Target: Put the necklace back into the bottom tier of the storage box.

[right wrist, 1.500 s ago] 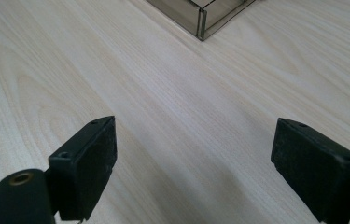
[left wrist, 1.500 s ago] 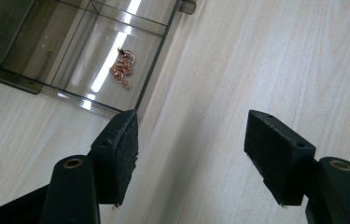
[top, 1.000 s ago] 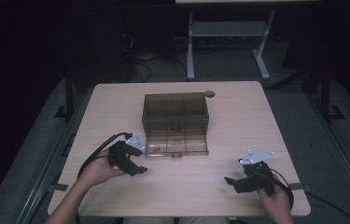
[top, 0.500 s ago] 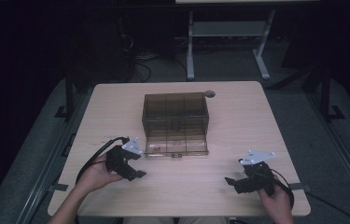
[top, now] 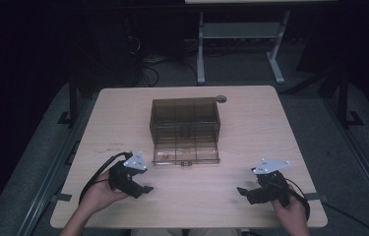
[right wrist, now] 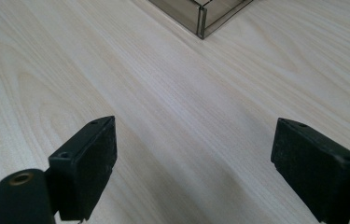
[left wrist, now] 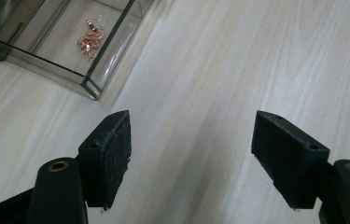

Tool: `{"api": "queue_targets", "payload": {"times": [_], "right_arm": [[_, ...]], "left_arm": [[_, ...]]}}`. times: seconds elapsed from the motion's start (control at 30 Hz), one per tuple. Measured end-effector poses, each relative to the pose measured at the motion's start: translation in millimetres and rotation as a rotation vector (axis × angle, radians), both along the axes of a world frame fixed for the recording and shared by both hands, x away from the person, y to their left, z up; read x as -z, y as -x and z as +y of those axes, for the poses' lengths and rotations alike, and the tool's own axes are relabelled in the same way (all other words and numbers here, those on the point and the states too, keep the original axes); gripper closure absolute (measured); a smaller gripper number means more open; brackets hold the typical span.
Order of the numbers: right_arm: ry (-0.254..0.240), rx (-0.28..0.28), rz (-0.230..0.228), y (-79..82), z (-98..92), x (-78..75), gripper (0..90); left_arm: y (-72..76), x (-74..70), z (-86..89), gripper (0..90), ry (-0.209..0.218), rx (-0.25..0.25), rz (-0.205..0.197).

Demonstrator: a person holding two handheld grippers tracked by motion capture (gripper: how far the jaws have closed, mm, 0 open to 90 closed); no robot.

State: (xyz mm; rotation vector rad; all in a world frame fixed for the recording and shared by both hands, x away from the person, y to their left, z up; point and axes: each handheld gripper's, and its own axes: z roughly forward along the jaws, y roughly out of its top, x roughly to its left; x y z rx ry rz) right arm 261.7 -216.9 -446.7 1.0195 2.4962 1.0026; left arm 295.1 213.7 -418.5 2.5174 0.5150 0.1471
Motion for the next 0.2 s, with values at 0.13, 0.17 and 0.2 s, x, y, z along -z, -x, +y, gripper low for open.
{"api": "queue_targets", "payload": {"times": [0.13,0.17,0.2], "right_arm": [[-0.017,0.002,-0.002,1.7,0.1,1.3,13.7],[-0.019,0.005,0.006,2.5,0.4,1.3,13.8],[-0.019,0.005,0.006,2.5,0.4,1.3,13.8]], "left_arm": [[3.3,7.0,1.8,29.2,-0.02,-0.019,-0.018],[3.5,7.6,2.5,28.8,-0.016,-0.022,-0.017],[3.5,7.6,2.5,28.7,-0.016,-0.022,-0.017]]}}
